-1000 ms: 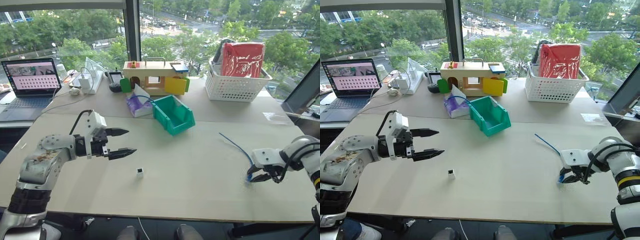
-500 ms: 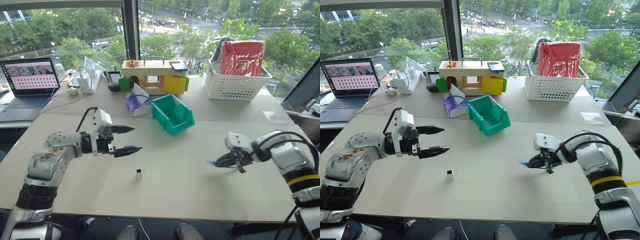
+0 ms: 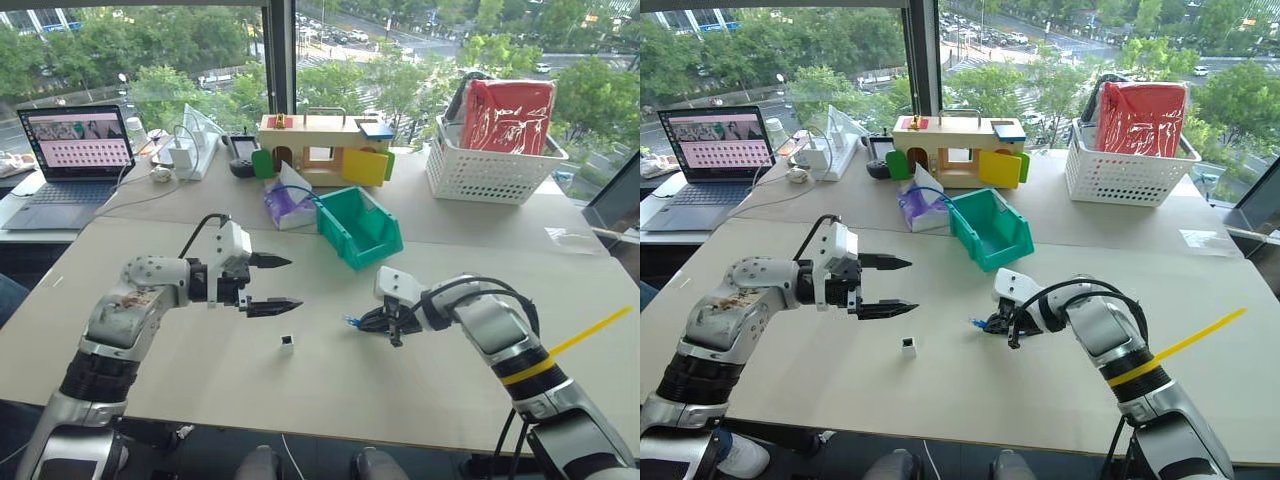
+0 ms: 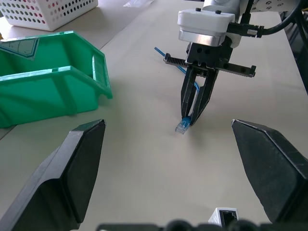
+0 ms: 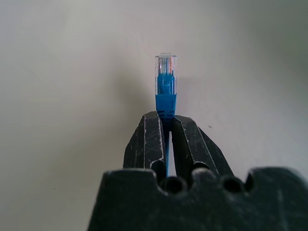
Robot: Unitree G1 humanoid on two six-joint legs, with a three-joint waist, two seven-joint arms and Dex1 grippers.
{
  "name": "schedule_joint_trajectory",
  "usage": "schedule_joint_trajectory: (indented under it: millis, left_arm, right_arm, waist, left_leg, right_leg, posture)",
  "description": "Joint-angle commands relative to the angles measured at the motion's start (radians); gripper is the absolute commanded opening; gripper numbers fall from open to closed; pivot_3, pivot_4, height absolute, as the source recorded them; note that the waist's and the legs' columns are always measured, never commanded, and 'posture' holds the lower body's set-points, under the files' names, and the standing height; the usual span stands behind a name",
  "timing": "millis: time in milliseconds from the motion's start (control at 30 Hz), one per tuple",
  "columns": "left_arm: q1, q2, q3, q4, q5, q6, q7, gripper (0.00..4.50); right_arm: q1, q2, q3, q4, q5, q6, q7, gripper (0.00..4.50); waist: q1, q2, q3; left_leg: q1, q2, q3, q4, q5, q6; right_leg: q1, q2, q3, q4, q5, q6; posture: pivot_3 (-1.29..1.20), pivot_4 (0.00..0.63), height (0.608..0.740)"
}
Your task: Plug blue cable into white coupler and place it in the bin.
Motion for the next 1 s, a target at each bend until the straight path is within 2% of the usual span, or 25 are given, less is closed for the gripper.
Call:
schedule_joint_trajectory:
  millis: [33, 100, 133, 233, 267, 400, 633, 833, 1000]
  left_arm:
    - [-0.022, -0.002, 0.002, 0.002, 0.008, -0.028, -0.017, 4.5]
    - [-0.026, -0.004, 0.0, 0.013, 0.013, -0.034, -0.02, 4.5]
    - [-0.029, -0.006, 0.0, 0.018, 0.014, -0.036, -0.022, 4.5]
    - [-0.034, -0.013, -0.003, 0.034, 0.021, -0.048, -0.028, 4.5]
    - [-0.036, -0.017, -0.006, 0.041, 0.024, -0.053, -0.031, 4.5]
    - [-0.062, -0.051, -0.039, 0.071, 0.039, -0.076, -0.051, 4.5]
    - [-0.199, -0.217, -0.166, 0.292, 0.146, -0.221, -0.102, 4.5]
    - [-0.324, -0.366, -0.272, 0.683, 0.301, -0.508, -0.168, 4.5]
    - [-0.398, -0.443, -0.27, 0.931, 0.349, -0.633, -0.219, 4.5]
  right_arm:
    - [-0.001, -0.028, -0.012, 0.001, -0.005, -0.012, -0.015, 0.01]
    - [-0.002, -0.036, -0.018, 0.001, 0.002, -0.003, -0.013, 0.01]
    - [-0.003, -0.04, -0.021, 0.0, 0.004, 0.0, -0.015, 0.76]
    - [-0.003, -0.039, -0.061, -0.025, 0.04, 0.024, -0.03, 1.5]
    - [-0.002, -0.037, -0.087, -0.04, 0.058, 0.029, -0.042, 1.95]
    - [0.023, -0.054, -0.18, -0.123, 0.121, 0.063, -0.079, 3.15]
    - [0.178, -0.146, -0.352, -0.391, 0.242, 0.208, -0.129, 3.15]
    - [0.376, -0.166, -0.492, -0.641, 0.314, 0.344, -0.241, 3.15]
    - [0.476, -0.156, -0.567, -0.747, 0.363, 0.42, -0.323, 3.15]
  waist:
    - [0.0, 0.0, 0.0]
    - [0.0, 0.0, 0.0]
    - [0.0, 0.0, 0.0]
    - [0.0, 0.0, 0.0]
    - [0.0, 0.0, 0.0]
    - [0.001, 0.0, 0.0]
    - [0.019, 0.0, 0.0]
    - [0.016, 0.0, 0.0]
    - [0.005, 0.0, 0.0]
  left_leg:
    - [0.0, 0.0, 0.0, 0.0, 0.0, 0.0]
    - [0.0, 0.0, 0.0, 0.0, 0.0, 0.0]
    - [0.0, 0.0, 0.0, 0.0, 0.0, 0.0]
    - [0.0, 0.0, 0.0, 0.0, 0.0, 0.0]
    - [0.0, 0.0, 0.0, 0.0, 0.0, 0.0]
    - [0.0, 0.0, -0.001, 0.0, 0.0, 0.0]
    - [-0.001, -0.002, -0.002, 0.0, 0.0, 0.0]
    - [-0.002, -0.002, -0.003, 0.0, 0.0, 0.0]
    - [-0.002, -0.002, -0.004, 0.0, 0.0, 0.0]
  right_leg:
    - [0.0, 0.0, 0.0, 0.0, 0.0, 0.0]
    - [0.0, 0.0, 0.0, 0.0, 0.0, 0.0]
    - [0.0, 0.0, 0.0, 0.0, 0.0, 0.0]
    - [0.0, 0.0, 0.0, 0.0, 0.0, 0.0]
    - [0.0, 0.0, 0.0, 0.0, 0.0, 0.0]
    - [0.0, 0.0, 0.0, 0.0, 0.0, 0.0]
    - [0.001, -0.001, -0.001, -0.001, 0.0, 0.001]
    - [0.001, 0.0, -0.001, -0.001, 0.0, 0.001]
    - [0.001, 0.0, 0.0, -0.001, 0.0, 0.001]
  posture:
    - [0.0, 0.15, 0.74]
    - [0.0, 0.15, 0.74]
    - [0.0, 0.15, 0.74]
    - [0.0, 0.15, 0.74]
    - [0.0, 0.15, 0.74]
    - [0.0, 0.15, 0.74]
    - [0.0, 0.15, 0.74]
    - [0.0, 0.15, 0.74]
    - [0.0, 0.15, 0.74]
